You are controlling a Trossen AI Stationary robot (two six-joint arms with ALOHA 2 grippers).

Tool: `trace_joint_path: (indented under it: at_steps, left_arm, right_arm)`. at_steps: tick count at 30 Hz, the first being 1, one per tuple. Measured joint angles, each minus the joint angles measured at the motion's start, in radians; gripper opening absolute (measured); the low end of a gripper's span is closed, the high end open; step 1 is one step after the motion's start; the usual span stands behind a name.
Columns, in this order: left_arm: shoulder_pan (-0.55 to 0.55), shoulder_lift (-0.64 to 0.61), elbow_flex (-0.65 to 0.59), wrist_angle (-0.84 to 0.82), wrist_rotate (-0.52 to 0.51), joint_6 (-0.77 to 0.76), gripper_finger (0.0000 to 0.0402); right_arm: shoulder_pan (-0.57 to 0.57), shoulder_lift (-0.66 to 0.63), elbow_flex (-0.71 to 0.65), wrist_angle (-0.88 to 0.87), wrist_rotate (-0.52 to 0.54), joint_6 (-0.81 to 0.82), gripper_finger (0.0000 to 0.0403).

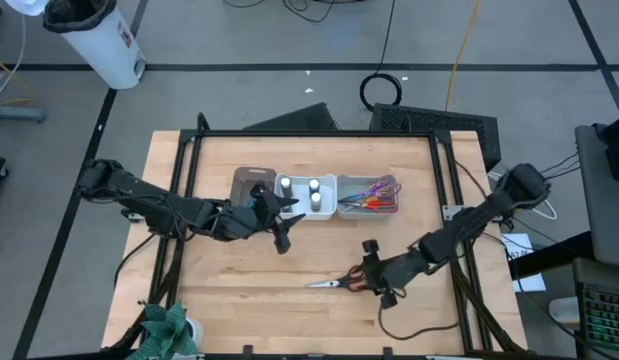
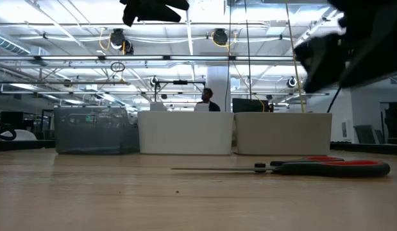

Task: Pick & Place Paint Supplies
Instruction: Put the black scissors into the gray bin

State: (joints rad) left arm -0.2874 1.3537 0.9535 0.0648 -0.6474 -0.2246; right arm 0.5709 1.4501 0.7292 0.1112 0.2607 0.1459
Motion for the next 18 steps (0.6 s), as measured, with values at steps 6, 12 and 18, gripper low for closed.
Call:
trace_joint_path:
  at_steps: [6, 12, 18]
  left_arm:
    - [-0.001, 0.0, 0.0, -0.025, 0.021, -0.025, 0.02]
    - [0.0, 0.0, 0.0, -0.035, 0.02, -0.026, 0.02]
    - [0.0, 0.001, 0.0, -0.036, 0.019, -0.026, 0.02]
  right_arm:
    - [-0.028, 0.085, 0.0, -0.018, -0.003, 0.013, 0.0158]
    - [-0.032, 0.115, -0.003, -0.019, -0.006, 0.028, 0.0154]
    - [-0.032, 0.172, -0.003, -0.027, -0.054, 0.063, 0.0154]
